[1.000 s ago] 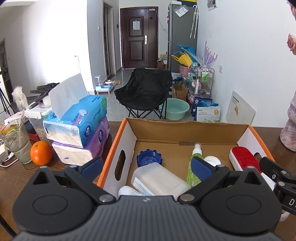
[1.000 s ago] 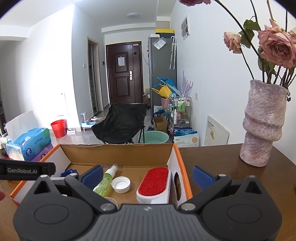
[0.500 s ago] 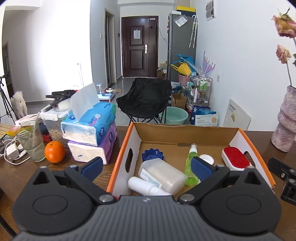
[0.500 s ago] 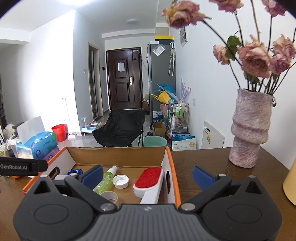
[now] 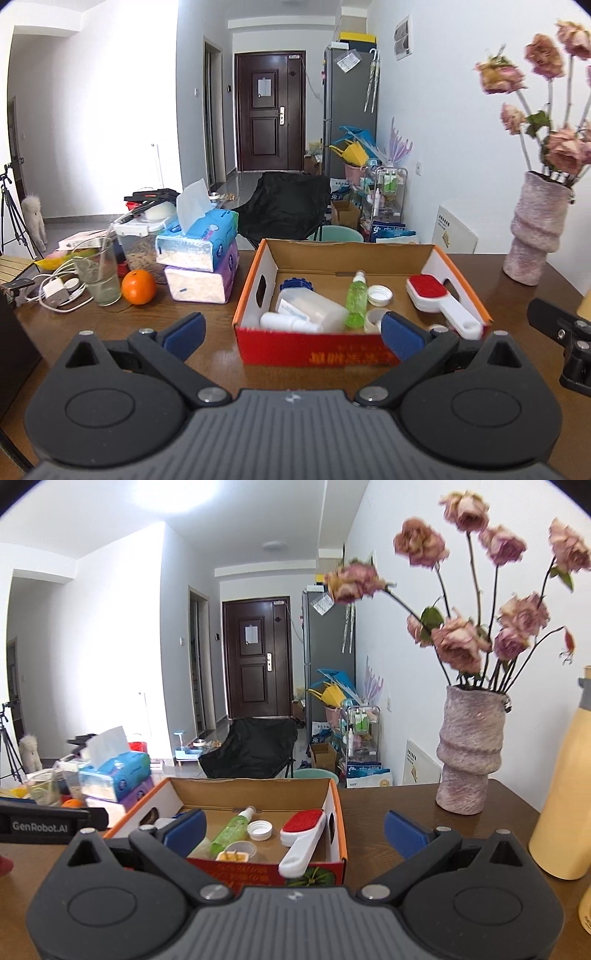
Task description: Organize rigid objects
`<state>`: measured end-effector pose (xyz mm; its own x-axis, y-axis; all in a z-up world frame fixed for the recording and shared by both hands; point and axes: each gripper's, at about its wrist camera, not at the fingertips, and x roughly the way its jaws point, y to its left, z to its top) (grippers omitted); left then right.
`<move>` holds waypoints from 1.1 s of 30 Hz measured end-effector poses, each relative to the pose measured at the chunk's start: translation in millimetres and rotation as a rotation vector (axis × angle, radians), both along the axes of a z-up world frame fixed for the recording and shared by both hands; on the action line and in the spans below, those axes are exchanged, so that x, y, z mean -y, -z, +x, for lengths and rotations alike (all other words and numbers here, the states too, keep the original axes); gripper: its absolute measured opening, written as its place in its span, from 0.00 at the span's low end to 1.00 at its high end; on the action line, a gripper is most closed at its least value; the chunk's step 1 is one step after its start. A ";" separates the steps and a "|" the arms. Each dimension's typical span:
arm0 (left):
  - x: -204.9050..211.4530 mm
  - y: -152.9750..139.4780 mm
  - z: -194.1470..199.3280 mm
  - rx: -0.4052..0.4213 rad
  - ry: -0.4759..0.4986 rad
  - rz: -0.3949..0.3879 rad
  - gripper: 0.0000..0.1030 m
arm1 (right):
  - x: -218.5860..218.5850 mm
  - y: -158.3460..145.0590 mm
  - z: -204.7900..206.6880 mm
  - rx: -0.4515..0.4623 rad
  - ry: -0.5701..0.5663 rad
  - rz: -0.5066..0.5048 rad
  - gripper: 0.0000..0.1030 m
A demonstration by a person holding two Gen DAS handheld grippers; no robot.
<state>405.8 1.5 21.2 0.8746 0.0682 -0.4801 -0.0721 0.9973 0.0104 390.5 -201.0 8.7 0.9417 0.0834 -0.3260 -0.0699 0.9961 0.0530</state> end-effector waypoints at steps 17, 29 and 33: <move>23.6 -26.1 -187.6 0.074 0.005 0.000 1.00 | 15.6 -30.6 -181.2 0.068 -0.003 0.008 1.00; 29.5 -22.5 -312.5 0.089 -0.009 0.000 1.00 | 25.4 -26.2 -305.4 0.070 0.000 -0.004 1.00; 28.9 -22.7 -349.2 0.111 -0.009 0.001 1.00 | 27.0 -26.2 -342.3 0.078 -0.003 0.002 1.00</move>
<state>56.5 -27.4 43.9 0.9219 0.0771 -0.3798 -0.0820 0.9966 0.0032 48.2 -227.9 34.9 0.9638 0.0872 -0.2518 -0.0773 0.9958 0.0488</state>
